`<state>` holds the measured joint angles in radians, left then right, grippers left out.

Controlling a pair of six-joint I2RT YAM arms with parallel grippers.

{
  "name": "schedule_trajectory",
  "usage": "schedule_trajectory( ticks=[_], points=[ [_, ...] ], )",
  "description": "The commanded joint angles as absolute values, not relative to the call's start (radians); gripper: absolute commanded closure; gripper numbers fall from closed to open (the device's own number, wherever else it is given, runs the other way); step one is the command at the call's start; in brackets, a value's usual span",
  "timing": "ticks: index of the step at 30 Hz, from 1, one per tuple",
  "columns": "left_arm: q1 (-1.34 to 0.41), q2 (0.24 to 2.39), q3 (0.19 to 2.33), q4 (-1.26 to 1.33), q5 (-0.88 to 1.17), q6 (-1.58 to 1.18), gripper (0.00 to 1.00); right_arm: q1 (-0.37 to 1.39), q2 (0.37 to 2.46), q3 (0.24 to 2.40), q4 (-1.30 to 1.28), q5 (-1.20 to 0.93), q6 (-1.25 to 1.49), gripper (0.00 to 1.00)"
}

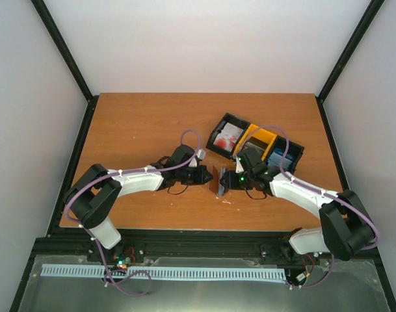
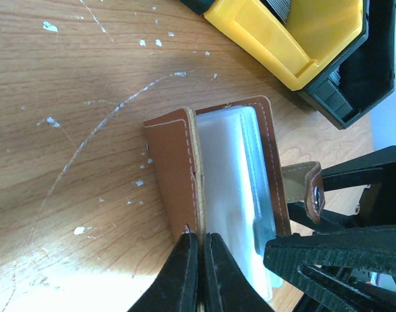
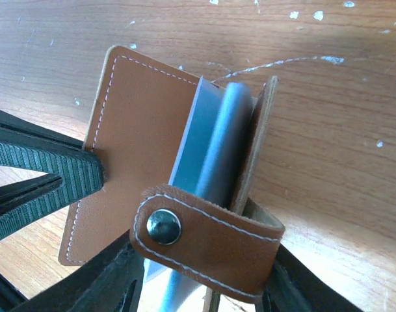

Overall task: Put the credit cards into the card holder
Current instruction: Open the card holder at the center of the board.

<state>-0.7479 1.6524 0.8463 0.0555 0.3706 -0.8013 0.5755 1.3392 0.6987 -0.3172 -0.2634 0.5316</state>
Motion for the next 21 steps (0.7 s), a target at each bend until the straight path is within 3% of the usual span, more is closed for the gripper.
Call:
schedule_trajectory(
  ticks=[1,8,21],
  points=[
    [-0.745,1.658,0.887,0.065,0.374,-0.787,0.99,0.569,1.353,0.695,-0.296,-0.277,0.532,0.54],
    [-0.745,1.664,0.888,0.062,0.369,-0.788,0.99,0.569,1.389,0.702,-0.328,-0.220,0.529,0.65],
    [-0.745,1.689,0.891,-0.096,0.176,-0.855,0.99,0.569,1.317,0.698,-0.333,-0.199,0.542,0.56]
  ],
)
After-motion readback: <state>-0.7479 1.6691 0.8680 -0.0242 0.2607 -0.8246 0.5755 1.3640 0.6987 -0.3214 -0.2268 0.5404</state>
